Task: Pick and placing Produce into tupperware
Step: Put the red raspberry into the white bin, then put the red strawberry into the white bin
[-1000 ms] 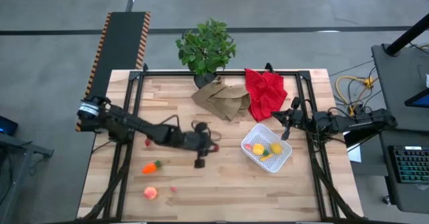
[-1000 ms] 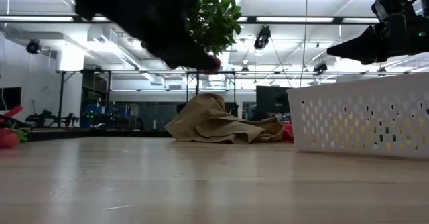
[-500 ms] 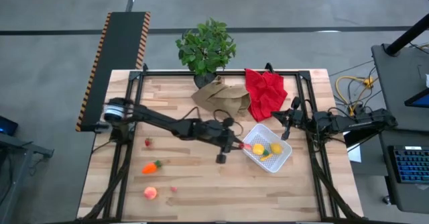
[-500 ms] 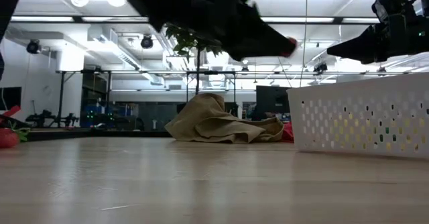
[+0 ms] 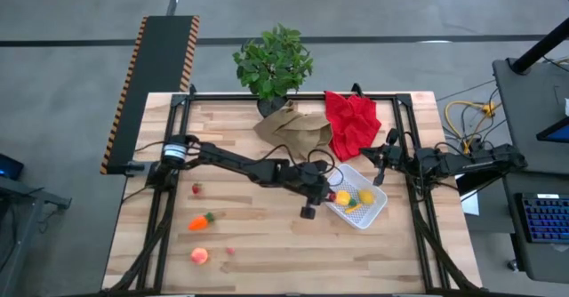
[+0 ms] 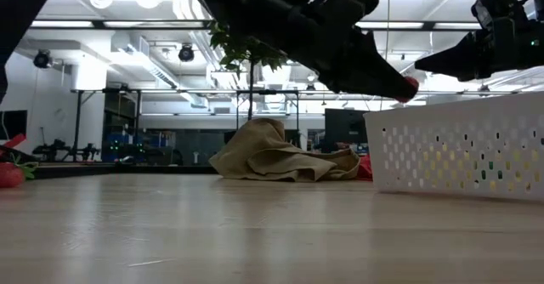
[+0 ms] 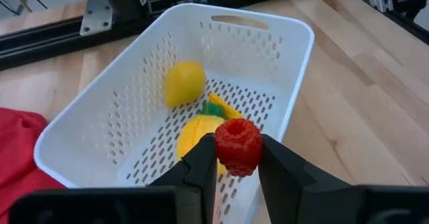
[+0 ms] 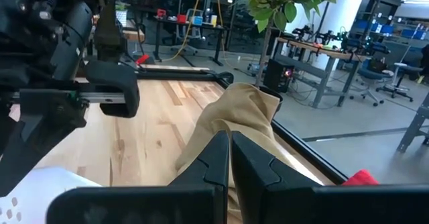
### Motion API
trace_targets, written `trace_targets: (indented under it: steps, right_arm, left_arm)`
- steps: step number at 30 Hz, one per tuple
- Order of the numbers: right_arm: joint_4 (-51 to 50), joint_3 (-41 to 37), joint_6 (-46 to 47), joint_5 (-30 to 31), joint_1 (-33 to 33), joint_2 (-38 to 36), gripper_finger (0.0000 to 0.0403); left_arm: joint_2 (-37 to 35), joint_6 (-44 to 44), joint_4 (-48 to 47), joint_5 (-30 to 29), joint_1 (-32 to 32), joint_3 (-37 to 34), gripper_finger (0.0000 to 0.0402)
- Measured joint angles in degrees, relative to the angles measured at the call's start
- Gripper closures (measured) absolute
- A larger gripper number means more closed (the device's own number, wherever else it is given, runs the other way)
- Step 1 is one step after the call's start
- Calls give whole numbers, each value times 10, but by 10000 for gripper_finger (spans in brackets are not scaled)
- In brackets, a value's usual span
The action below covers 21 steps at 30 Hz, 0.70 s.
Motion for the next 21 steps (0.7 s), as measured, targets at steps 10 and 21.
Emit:
trace_targets:
  steps: [10, 21]
  right_arm:
    - [0, 0, 1, 0, 0, 0, 394]
    - [0, 0, -7, 0, 0, 0, 394]
  left_arm:
    - [-1, 4, 1, 0, 1, -1, 320]
    - [-2, 5, -3, -9, 1, -2, 209]
